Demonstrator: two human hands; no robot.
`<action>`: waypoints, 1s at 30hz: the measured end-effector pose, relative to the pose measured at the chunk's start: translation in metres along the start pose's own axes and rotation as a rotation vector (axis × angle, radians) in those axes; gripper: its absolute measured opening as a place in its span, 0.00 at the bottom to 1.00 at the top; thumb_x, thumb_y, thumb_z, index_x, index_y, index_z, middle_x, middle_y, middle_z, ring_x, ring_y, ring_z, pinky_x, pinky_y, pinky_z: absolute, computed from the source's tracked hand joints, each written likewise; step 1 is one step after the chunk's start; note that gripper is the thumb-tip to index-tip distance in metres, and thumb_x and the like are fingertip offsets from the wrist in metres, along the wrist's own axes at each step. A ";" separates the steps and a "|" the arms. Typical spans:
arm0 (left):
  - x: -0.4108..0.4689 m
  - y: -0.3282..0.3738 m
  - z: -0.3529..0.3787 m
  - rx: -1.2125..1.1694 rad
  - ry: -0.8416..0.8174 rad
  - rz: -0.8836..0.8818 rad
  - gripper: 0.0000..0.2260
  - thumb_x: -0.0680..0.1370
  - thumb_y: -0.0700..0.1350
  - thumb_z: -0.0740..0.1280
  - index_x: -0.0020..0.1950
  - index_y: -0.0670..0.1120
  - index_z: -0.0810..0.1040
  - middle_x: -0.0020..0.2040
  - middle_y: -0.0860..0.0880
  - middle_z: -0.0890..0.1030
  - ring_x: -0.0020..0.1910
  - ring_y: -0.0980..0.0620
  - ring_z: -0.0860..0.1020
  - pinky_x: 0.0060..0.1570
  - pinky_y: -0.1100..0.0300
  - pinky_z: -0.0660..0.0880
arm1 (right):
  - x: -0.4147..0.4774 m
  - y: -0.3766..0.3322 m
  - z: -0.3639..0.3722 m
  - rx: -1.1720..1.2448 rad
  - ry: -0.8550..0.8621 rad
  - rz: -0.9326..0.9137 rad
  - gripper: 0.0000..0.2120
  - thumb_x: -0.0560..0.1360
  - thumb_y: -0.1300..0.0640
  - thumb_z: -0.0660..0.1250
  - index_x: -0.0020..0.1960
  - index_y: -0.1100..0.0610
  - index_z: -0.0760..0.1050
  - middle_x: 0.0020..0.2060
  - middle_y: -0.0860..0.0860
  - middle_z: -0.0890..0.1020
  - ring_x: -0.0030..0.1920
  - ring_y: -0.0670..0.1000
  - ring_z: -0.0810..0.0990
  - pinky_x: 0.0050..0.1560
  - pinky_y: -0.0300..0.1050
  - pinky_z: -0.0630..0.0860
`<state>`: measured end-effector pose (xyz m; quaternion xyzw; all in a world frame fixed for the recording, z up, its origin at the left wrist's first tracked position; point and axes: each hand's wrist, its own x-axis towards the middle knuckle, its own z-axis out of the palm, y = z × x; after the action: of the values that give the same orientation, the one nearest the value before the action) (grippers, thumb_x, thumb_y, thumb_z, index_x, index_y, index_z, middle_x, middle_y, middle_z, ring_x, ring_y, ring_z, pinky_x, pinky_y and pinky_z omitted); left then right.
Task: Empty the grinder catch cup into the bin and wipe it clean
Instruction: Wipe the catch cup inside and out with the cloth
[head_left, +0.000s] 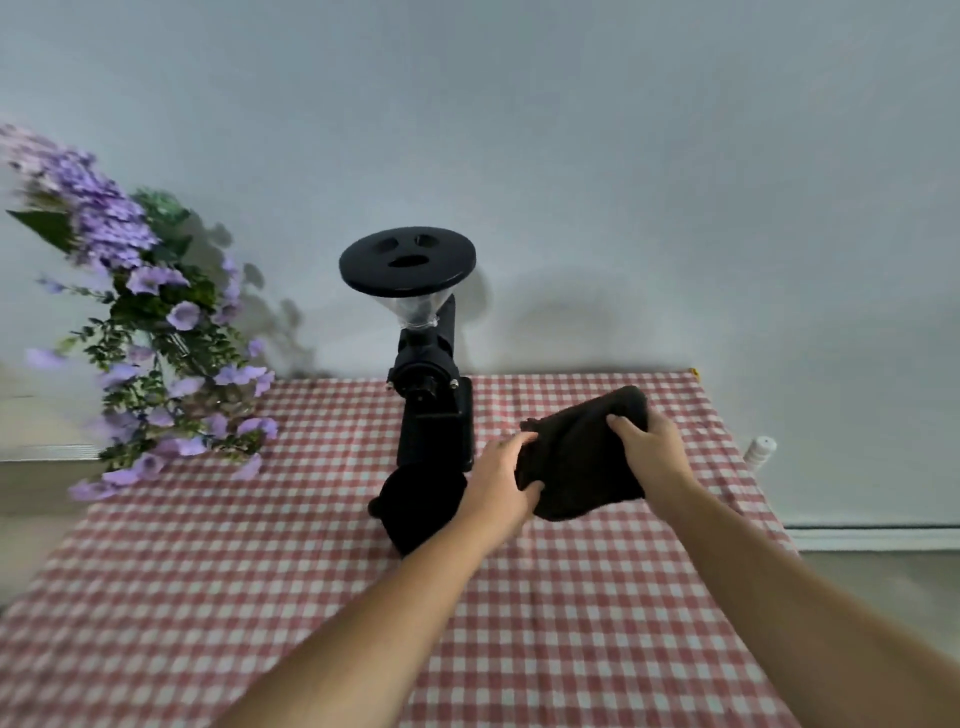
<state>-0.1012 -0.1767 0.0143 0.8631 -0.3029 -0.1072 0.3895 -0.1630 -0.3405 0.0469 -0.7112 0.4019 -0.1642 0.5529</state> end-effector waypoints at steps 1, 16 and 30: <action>-0.003 -0.005 -0.013 0.011 0.022 0.013 0.24 0.77 0.43 0.70 0.72 0.50 0.68 0.68 0.50 0.71 0.64 0.53 0.72 0.65 0.59 0.70 | -0.004 -0.012 0.006 -0.005 0.010 -0.050 0.13 0.77 0.54 0.63 0.60 0.58 0.73 0.50 0.53 0.79 0.49 0.54 0.77 0.50 0.48 0.75; -0.054 -0.133 -0.103 0.019 -0.152 -0.328 0.27 0.78 0.43 0.69 0.76 0.46 0.64 0.65 0.49 0.76 0.58 0.52 0.77 0.53 0.64 0.74 | -0.088 -0.013 0.167 -0.742 -0.424 -0.533 0.13 0.75 0.53 0.62 0.58 0.53 0.73 0.56 0.51 0.77 0.54 0.53 0.76 0.49 0.44 0.74; -0.056 -0.134 -0.074 0.121 -0.167 -0.279 0.43 0.72 0.52 0.75 0.79 0.54 0.52 0.73 0.50 0.71 0.70 0.49 0.70 0.67 0.52 0.70 | -0.077 0.048 0.154 -1.365 -0.470 -0.828 0.33 0.74 0.46 0.63 0.74 0.45 0.53 0.73 0.51 0.66 0.73 0.54 0.58 0.68 0.61 0.59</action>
<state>-0.0554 -0.0287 -0.0372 0.9068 -0.2172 -0.2132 0.2917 -0.1258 -0.1846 -0.0326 -0.9963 -0.0069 0.0785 -0.0355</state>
